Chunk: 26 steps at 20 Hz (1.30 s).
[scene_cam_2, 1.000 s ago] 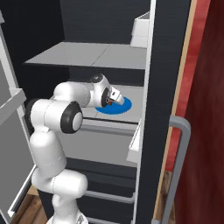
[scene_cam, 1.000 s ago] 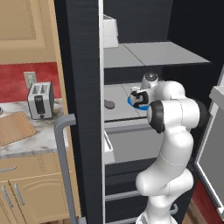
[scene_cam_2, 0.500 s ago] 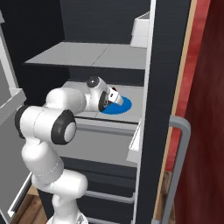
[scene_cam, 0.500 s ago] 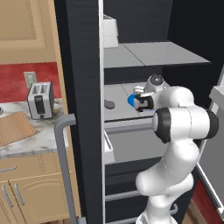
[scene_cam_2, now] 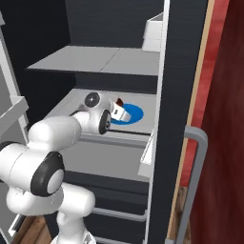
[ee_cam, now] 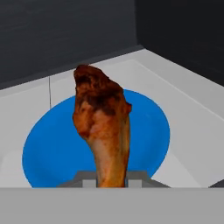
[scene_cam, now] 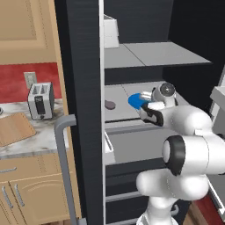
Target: Retrieve the chicken drumstick from the fridge and place it on the cutting board.
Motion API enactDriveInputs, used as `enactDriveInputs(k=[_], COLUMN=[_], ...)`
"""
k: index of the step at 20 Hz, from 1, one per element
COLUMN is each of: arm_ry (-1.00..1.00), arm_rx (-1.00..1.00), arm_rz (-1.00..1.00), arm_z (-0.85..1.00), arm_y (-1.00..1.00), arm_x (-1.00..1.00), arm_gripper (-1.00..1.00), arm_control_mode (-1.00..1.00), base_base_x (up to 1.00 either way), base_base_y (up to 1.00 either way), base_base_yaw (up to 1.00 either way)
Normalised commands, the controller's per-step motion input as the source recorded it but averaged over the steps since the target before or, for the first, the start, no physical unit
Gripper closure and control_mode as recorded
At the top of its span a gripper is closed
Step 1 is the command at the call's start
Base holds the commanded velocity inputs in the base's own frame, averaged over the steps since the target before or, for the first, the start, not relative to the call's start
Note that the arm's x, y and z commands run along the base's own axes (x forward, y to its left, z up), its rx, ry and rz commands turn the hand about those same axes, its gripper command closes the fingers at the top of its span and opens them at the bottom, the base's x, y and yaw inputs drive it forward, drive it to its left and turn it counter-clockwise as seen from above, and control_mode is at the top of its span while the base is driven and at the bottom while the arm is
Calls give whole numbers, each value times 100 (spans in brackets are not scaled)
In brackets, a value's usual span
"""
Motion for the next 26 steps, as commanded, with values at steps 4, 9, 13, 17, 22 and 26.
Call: enactDriveInputs(k=[4, 9, 13, 17, 22, 26], arm_ry=[-2, 3, 16, 24, 11, 0], arm_rx=[0, 2, 3, 0, 0, -4], arm_rz=[0, 0, 0, 0, 0, 0], arm_z=[48, 32, 15, 8, 7, 0], arm_y=[0, 0, 0, 1, 0, 7], arm_x=[-91, -56, -16, -29, -66, -89], arm_gripper=[100, 100, 100, 100, 100, 100], arm_control_mode=[-100, -100, -100, -100, -100, -100], base_base_x=[0, 0, 0, 0, 0, 0], base_base_y=[0, 0, 0, 0, 0, 0], base_base_yaw=[0, 0, 0, 0, 0, 0])
